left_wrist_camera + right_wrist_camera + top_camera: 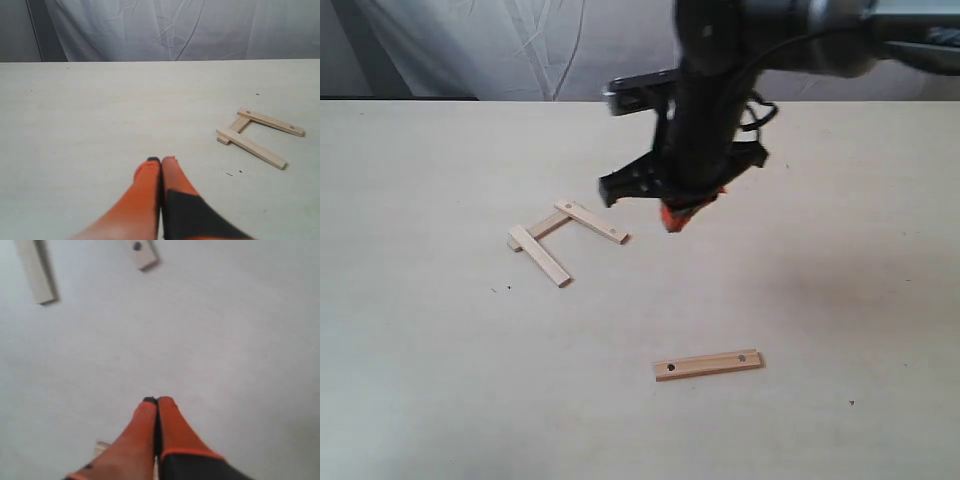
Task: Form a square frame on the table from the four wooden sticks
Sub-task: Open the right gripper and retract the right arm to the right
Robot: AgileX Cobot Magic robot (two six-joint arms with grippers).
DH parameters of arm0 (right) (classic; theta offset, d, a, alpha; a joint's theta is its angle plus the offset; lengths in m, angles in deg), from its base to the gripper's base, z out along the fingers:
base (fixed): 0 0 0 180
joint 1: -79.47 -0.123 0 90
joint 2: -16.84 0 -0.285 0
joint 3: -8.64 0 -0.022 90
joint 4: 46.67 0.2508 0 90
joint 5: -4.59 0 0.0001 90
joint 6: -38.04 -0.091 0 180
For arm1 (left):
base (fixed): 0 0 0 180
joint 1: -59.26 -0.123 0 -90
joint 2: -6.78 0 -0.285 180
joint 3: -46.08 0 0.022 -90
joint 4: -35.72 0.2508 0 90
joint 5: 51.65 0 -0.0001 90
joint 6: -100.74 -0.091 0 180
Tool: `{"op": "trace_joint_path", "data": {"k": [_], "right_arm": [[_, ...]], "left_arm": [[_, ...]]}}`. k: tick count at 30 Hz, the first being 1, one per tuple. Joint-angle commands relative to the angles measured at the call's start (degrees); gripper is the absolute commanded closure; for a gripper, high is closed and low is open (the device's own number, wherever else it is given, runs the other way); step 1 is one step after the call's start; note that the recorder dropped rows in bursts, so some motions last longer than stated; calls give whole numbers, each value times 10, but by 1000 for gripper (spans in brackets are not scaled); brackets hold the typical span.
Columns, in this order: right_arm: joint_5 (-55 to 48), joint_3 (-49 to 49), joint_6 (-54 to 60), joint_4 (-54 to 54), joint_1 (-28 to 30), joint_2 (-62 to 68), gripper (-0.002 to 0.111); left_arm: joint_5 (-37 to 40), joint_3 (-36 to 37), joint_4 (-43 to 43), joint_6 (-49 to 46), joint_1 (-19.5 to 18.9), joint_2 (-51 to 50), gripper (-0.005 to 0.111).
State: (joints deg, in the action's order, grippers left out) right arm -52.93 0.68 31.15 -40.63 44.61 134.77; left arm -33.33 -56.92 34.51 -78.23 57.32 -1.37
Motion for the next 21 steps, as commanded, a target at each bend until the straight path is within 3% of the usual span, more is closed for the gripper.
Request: {"op": "trace_joint_path", "data": {"k": [1, 10, 21], "right_arm": [[53, 134, 9, 5, 75, -119, 109], [119, 364, 11, -23, 223, -338, 109], [159, 573, -36, -74, 235, -647, 109]], "left_arm": [[-7, 2, -1, 0, -2, 4, 107], [-7, 2, -1, 0, -2, 4, 107], [-7, 2, -1, 0, -2, 4, 107]]}}
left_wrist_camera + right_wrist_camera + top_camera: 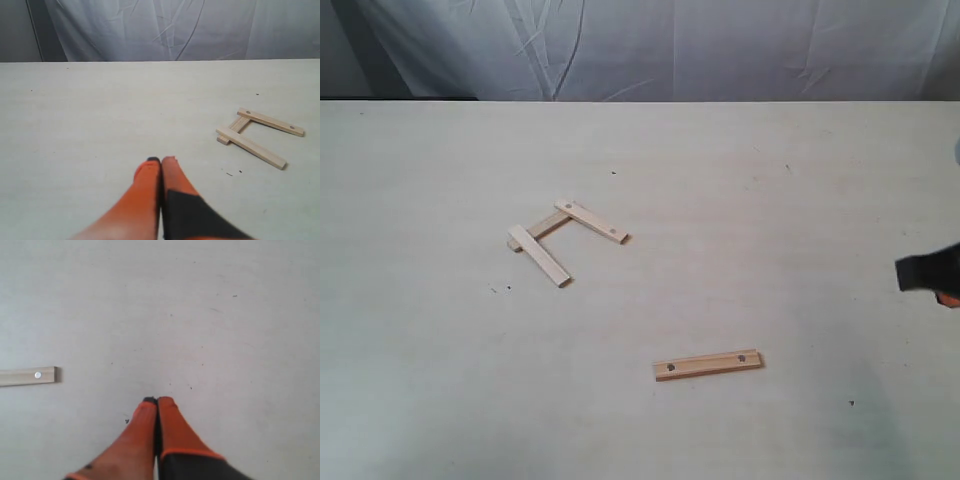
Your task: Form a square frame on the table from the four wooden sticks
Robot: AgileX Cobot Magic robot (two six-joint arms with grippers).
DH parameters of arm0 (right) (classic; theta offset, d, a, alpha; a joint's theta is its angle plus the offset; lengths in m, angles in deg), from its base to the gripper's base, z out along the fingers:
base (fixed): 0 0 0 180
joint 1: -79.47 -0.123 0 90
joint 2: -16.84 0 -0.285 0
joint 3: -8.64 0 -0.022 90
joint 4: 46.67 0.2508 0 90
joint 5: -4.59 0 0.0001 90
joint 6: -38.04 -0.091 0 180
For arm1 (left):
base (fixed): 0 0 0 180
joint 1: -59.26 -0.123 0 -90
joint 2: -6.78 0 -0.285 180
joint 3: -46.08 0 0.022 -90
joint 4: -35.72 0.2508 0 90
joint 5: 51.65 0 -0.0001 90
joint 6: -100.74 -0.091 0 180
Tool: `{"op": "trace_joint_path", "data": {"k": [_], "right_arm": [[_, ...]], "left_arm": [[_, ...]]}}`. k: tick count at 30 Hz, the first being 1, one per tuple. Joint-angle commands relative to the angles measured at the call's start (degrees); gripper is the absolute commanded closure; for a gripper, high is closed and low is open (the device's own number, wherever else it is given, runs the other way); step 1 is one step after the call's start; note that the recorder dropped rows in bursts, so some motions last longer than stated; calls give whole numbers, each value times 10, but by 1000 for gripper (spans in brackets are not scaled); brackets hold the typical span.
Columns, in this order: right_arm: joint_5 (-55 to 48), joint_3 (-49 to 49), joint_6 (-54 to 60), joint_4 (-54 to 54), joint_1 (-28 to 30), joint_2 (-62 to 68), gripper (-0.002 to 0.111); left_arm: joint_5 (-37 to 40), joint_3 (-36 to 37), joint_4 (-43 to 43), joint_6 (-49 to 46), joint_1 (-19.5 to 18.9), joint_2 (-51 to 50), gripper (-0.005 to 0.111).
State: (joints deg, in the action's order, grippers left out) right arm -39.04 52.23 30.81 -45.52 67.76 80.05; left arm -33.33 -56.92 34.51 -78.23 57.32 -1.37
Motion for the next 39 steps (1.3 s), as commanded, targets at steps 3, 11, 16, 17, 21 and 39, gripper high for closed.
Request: {"op": "trace_joint_path", "data": {"k": [3, 11, 16, 17, 21, 39], "right_arm": [[36, 92, -58, -36, 4, -195, 109], [50, 98, -59, -36, 4, -392, 109], [50, 98, -59, -36, 4, -456, 109], [50, 98, -59, -36, 4, -464, 109], [50, 98, -59, -36, 4, -478, 109], [50, 98, -59, -36, 4, -478, 109]], "left_arm": [[-7, 2, -1, 0, -2, 4, 107], [-7, 2, 20, 0, -2, 4, 107], [-40, 2, 63, 0, -2, 4, 107], [-66, 2, 63, 0, -2, 4, 107], [-195, 2, 63, 0, -2, 4, 107], [-241, -121, 64, 9, -2, -35, 107]]}}
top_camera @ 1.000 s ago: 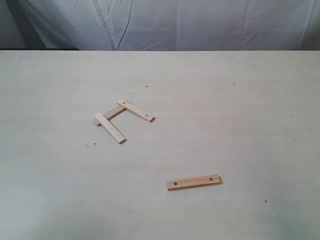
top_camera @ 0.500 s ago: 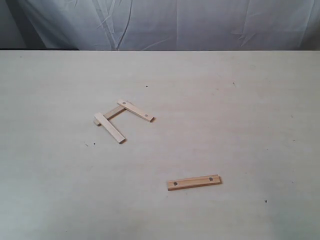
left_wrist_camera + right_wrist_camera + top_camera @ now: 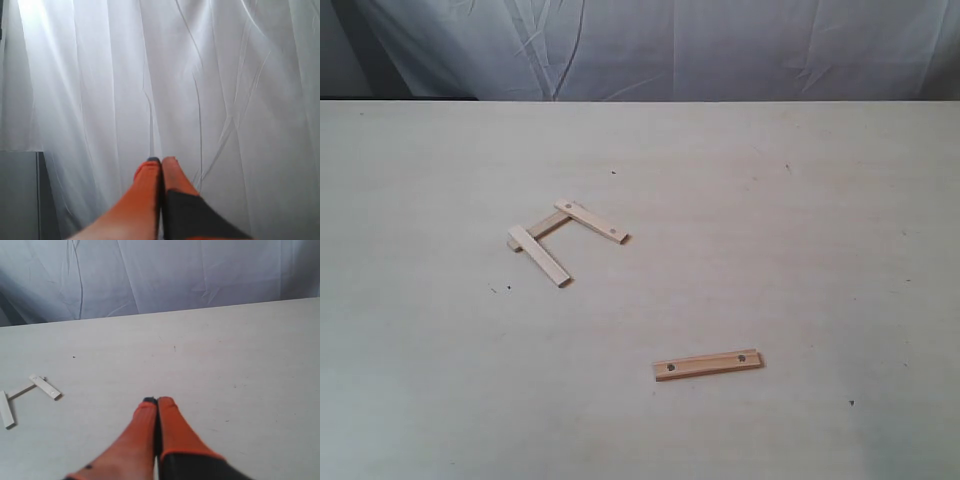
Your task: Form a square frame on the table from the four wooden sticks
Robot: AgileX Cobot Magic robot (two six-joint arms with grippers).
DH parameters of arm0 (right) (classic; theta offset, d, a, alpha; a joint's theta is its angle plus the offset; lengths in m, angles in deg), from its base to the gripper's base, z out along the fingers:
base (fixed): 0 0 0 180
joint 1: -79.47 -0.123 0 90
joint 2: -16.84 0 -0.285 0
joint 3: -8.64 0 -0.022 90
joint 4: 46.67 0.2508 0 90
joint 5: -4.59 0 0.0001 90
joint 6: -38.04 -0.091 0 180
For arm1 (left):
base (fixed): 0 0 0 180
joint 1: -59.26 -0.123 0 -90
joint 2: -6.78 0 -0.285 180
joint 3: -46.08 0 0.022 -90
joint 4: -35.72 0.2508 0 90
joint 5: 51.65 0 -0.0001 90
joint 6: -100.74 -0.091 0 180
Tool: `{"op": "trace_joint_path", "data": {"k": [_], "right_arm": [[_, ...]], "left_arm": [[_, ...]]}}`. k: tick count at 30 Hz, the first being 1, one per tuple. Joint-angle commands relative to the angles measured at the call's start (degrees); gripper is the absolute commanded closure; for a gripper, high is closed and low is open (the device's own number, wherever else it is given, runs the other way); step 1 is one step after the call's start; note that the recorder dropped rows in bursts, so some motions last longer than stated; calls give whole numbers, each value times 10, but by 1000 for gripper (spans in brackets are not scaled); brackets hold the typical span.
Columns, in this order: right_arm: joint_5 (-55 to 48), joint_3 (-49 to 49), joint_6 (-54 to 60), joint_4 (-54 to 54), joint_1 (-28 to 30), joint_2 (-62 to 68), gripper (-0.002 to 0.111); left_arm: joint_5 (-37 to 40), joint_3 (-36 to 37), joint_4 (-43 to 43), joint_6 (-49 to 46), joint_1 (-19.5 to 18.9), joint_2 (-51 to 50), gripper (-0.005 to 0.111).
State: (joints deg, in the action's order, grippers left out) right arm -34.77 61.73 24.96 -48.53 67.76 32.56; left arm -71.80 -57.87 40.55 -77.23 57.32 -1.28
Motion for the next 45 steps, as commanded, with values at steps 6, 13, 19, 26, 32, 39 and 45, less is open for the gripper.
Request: {"op": "trace_joint_path", "data": {"k": [6, 13, 19, 26, 32, 39, 45], "right_arm": [[7, 3, -1, 2, 4, -3, 109], [6, 3, -1, 14, 4, -3, 109], [6, 3, -1, 14, 4, -3, 109], [6, 3, -1, 14, 4, -3, 109], [6, 3, -1, 14, 4, -3, 109], [6, 3, -1, 15, 4, -3, 109], [6, 3, -1, 15, 4, -3, 109]], "left_arm": [[492, -386, -10, -59, -2, -348, 107], [654, -528, -276, -328, 23, -643, 107], [633, -563, -240, -306, 195, -786, 107], [610, -646, -237, -301, 367, -948, 107], [649, -738, -223, -280, 450, -1067, 107], [681, -808, -156, -277, 489, -1165, 85], [665, -808, -164, -292, 491, -1193, 64]]}}
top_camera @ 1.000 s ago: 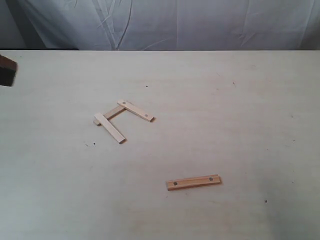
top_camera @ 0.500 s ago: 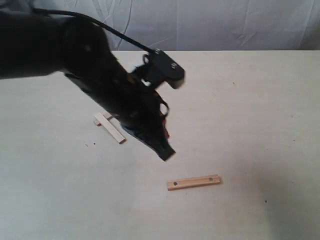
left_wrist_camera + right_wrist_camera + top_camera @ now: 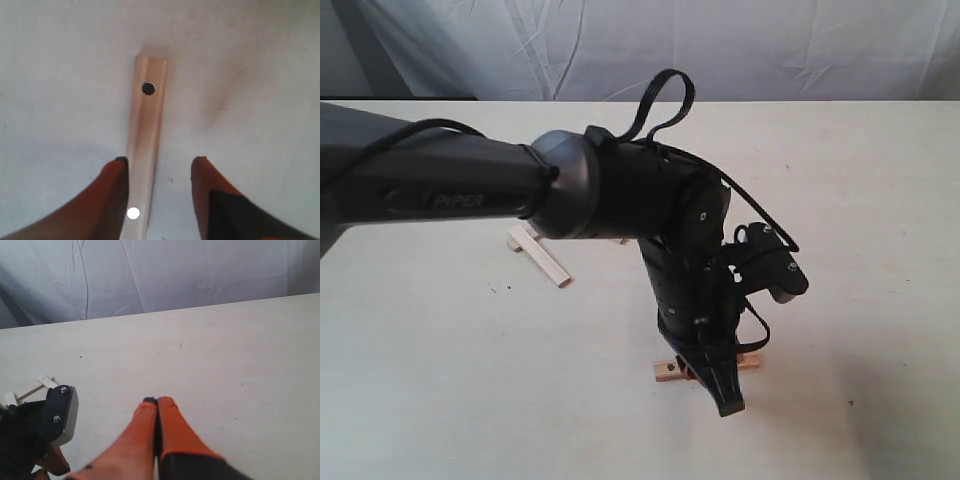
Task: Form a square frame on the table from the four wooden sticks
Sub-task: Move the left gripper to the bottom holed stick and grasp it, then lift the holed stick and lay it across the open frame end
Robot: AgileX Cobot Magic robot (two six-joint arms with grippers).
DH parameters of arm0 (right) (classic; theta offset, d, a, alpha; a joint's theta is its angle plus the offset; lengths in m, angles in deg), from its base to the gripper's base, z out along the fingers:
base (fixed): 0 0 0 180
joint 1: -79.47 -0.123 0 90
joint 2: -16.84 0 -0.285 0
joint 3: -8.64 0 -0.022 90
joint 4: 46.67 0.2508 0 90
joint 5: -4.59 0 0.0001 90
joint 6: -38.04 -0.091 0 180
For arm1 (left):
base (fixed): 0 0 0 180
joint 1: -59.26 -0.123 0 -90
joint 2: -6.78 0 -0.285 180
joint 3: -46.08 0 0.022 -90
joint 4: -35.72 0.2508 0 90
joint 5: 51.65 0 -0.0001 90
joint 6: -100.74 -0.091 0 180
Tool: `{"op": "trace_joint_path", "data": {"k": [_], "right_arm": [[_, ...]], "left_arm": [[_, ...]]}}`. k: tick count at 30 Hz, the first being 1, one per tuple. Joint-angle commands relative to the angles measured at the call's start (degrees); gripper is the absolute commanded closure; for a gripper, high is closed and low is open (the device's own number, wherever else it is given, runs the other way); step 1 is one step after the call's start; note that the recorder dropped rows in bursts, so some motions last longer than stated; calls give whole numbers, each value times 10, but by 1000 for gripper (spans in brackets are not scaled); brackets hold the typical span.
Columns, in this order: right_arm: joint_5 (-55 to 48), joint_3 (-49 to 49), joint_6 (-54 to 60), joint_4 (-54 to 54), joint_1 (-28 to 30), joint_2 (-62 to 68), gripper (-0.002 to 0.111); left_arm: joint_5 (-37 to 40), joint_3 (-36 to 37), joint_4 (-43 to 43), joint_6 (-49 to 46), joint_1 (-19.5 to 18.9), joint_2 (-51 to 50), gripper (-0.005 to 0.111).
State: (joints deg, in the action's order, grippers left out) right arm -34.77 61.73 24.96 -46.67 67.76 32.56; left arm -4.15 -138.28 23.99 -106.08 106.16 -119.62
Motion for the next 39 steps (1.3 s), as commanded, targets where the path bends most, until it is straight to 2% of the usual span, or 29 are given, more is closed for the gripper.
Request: {"op": "trace_joint_path", "data": {"k": [1, 6, 22, 25, 30, 34, 39], "right_arm": [[6, 3, -1, -4, 4, -3, 109], [5, 3, -1, 0, 4, -3, 109], [5, 3, -1, 0, 4, -3, 109], [5, 3, -1, 0, 4, -3, 109], [5, 3, -1, 0, 4, -3, 109], [5, 3, -1, 0, 4, -3, 109], [5, 3, -1, 0, 4, -3, 109]], "left_arm": [[-14, -4, 1, -3, 3, -10, 64], [-47, -4, 0, -3, 1, -11, 64], [-38, -4, 6, -3, -1, -43, 65], [-36, -4, 6, -3, -1, -43, 74], [-28, -5, 9, -2, -1, -43, 107], [1, -24, 25, 15, -1, -39, 107], [40, -70, 141, 102, -5, -26, 107]]}}
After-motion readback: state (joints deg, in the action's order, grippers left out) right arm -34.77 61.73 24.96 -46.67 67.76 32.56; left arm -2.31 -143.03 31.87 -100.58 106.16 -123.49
